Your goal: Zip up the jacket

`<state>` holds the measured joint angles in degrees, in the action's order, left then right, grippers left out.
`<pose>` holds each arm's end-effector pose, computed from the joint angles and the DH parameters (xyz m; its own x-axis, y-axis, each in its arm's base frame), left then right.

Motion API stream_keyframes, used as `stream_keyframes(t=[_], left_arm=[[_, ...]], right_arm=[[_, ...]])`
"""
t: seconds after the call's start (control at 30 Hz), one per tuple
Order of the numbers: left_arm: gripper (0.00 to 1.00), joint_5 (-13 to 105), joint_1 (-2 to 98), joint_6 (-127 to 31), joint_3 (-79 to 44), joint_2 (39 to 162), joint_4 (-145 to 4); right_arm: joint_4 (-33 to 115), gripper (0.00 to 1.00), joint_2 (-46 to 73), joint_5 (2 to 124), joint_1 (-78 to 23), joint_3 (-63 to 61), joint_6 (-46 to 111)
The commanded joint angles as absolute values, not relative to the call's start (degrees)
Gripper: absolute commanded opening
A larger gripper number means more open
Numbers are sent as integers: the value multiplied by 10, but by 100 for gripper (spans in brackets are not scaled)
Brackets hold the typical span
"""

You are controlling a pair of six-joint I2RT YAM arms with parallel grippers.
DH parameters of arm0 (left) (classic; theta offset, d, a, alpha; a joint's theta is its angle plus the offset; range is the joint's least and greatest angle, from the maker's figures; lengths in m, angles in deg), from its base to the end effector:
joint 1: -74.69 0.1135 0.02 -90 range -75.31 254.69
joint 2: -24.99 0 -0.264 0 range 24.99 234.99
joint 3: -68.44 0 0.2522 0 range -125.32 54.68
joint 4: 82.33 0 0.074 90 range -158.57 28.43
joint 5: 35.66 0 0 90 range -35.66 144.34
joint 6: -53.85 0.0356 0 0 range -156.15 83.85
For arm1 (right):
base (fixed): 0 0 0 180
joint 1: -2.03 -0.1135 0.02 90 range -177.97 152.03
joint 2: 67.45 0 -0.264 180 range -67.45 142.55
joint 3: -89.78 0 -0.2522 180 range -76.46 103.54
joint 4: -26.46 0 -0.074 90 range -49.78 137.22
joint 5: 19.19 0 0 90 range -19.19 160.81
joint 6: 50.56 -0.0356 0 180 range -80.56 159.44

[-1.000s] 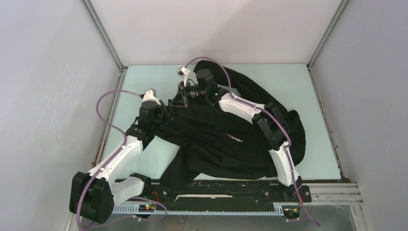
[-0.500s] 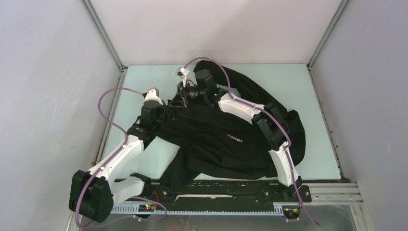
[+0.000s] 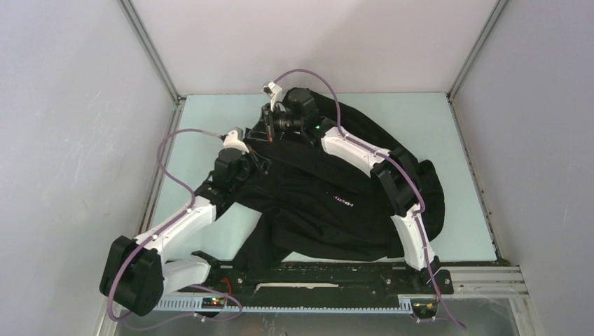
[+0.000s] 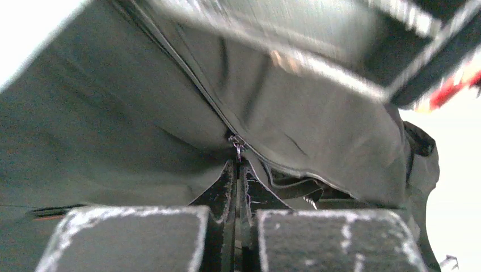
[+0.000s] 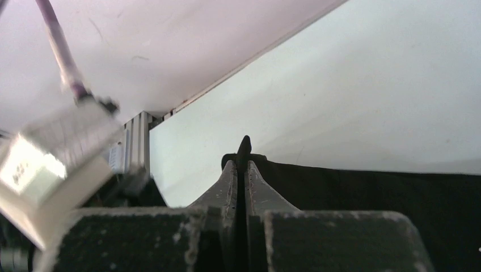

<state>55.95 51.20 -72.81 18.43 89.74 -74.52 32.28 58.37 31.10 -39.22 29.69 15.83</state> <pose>0.2320 -0.0997 0.2461 -0.5058 -0.4309 -0.7473 0.0905 0.8350 -0.5428 0.3794 0.3630 0.2810 -0.5316 -0.0564 -0.8451 -0.8345 0.2057 0.5112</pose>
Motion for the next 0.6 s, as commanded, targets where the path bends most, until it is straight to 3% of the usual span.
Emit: stream_keyframes(t=[0.0, 0.13, 0.3, 0.57], left_arm=[[0, 537, 435, -784, 231, 888, -749], [0, 579, 355, -839, 272, 860, -765], [0, 575, 340, -877, 317, 848, -807], [0, 589, 254, -944, 288, 993, -962]], right_arm=[[250, 0, 584, 336, -396, 391, 156], [259, 0, 601, 334, -392, 430, 152], [235, 0, 612, 323, -390, 420, 141], [240, 0, 627, 329, -374, 465, 128]])
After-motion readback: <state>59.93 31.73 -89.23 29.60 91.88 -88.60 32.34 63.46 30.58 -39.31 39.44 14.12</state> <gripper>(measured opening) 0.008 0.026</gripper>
